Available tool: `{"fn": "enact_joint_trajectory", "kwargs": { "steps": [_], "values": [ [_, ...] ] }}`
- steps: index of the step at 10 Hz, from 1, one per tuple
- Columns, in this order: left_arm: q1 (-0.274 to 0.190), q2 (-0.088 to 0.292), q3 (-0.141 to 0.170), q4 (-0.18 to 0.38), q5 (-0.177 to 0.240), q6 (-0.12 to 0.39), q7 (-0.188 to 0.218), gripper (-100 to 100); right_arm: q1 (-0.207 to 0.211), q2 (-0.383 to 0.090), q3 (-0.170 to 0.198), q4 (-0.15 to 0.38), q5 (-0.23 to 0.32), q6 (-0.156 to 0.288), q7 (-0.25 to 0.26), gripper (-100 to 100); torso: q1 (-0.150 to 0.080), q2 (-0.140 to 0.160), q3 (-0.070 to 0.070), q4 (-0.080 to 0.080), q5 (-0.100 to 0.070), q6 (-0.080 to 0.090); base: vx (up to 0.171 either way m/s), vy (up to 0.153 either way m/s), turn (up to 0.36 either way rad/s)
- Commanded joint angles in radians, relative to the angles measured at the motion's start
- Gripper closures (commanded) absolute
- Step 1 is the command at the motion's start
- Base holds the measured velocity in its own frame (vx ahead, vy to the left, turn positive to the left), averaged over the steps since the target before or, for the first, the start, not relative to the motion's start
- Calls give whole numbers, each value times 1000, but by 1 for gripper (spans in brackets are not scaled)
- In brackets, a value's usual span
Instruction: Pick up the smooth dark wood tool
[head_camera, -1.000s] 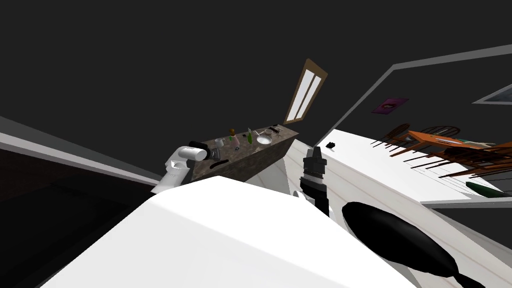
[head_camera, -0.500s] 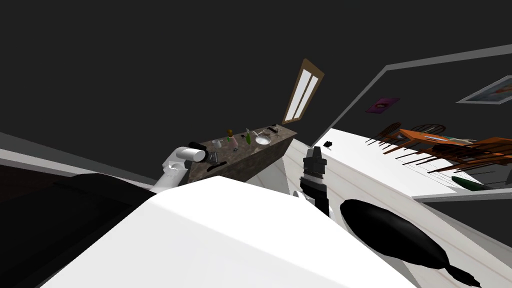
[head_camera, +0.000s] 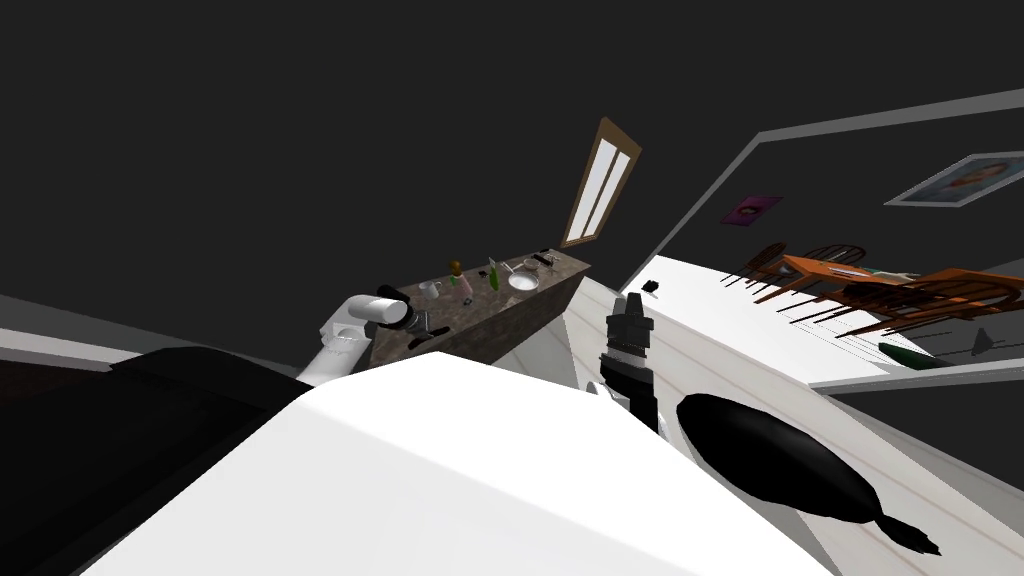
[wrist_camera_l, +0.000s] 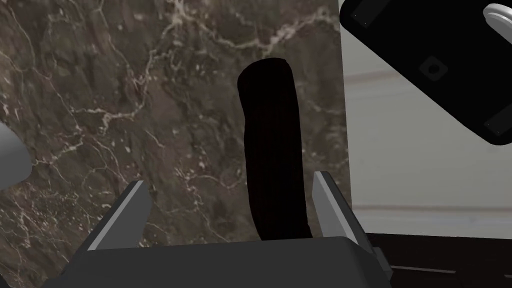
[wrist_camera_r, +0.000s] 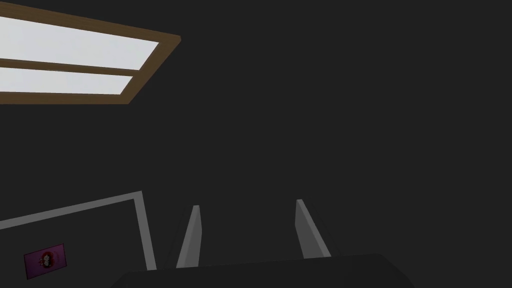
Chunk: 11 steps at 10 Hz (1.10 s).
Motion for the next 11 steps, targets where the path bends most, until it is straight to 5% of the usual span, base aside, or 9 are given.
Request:
{"fn": "enact_joint_trajectory", "kwargs": {
  "steps": [1,6,9,10,11],
  "values": [
    [16,3,7,2,10,50,28,-100,0,0,0,0,0,0,0,0,0,0,0,0,0,0,44,10,-110],
    [40,16,24,18,33,181,73,-100,0,0,0,0,0,0,0,0,0,0,0,0,0,0,34,13,-51],
    [41,20,23,27,34,197,79,-100,0,0,0,0,0,0,0,0,-1,0,0,0,0,0,22,3,-27],
    [41,20,24,27,34,199,80,0,0,0,0,0,0,0,0,0,-1,1,1,0,0,0,0,0,0],
    [38,14,15,55,22,175,68,-100,0,0,0,0,0,0,0,0,-1,2,1,0,0,0,-2,-3,-16]
  ]
}}
